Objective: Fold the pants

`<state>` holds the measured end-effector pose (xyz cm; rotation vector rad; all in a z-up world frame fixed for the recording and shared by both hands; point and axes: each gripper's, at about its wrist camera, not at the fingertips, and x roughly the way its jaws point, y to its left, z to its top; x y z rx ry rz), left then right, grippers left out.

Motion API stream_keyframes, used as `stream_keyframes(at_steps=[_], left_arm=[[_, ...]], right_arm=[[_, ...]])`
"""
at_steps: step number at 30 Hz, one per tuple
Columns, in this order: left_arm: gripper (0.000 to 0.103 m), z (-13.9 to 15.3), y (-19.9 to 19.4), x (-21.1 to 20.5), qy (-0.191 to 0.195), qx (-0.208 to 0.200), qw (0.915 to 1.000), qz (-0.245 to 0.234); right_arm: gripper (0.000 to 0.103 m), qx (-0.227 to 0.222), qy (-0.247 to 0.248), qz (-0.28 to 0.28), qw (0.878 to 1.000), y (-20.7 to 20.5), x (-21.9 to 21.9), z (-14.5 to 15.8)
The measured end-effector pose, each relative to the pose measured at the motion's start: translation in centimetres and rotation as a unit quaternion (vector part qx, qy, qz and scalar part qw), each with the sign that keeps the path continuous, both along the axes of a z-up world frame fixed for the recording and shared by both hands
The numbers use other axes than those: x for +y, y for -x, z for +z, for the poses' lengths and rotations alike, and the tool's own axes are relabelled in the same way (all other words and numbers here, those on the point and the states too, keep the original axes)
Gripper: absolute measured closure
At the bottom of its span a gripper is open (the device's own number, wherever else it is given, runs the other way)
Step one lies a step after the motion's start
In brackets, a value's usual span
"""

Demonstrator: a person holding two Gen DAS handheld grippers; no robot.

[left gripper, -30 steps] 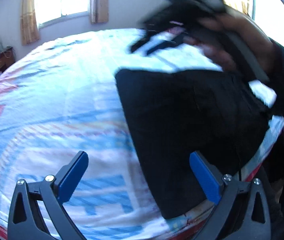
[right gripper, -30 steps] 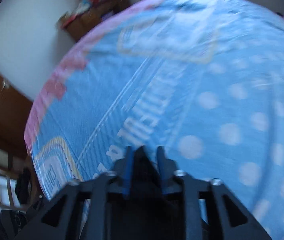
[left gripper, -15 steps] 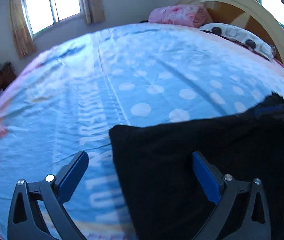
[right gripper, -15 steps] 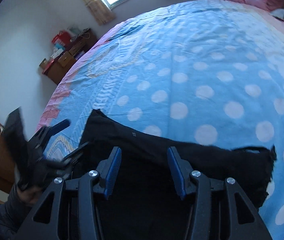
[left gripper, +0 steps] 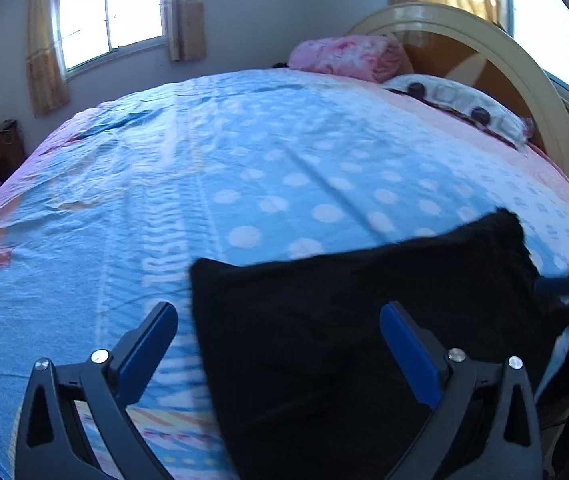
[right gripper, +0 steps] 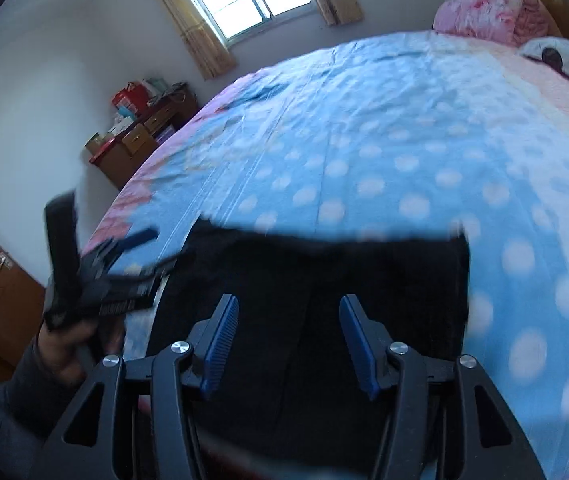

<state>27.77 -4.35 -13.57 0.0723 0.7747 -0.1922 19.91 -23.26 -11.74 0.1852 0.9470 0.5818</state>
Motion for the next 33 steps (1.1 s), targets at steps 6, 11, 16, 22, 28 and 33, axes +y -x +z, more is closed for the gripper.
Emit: stream_keyframes(at_steps=[6, 11, 16, 22, 28, 33], left_arm=[[0.000, -2.7, -0.7, -2.3, -0.028, 0.034, 0.9989, -0.013], [0.000, -3.3, -0.9, -2.8, -0.042, 0.038, 0.9983, -0.015], [0.000, -3.0, -0.5, -2.7, -0.041, 0.040, 0.9983, -0.011], [0.000, -1.7, 1.5, -2.2, -0.032, 0.030, 0.9990, -0.014], [0.000, -3.5, 2.5, -2.5, -0.026, 0.051, 0.9982, -0.015], [0.000, -4.2, 2.6, -2.3, -0.017, 0.053, 0.9984, -0.011]], right_arm=[[0.048, 0.032, 0.017, -0.018, 0.999, 2.7, -1.8, -3.4], [0.048, 0.047, -0.016, -0.036, 0.998, 1.7, -2.7, -5.0], [0.048, 0.010, 0.040, -0.014, 0.999, 2.5, -1.0, -4.7], [0.048, -0.011, 0.045, -0.026, 0.999, 3.7, -1.2, -3.3], [0.046, -0.010, 0.038, -0.045, 0.998, 3.8, -2.2, -3.5], [0.042, -0.018, 0.057, -0.036, 0.998, 3.7, -1.4, -3.8]])
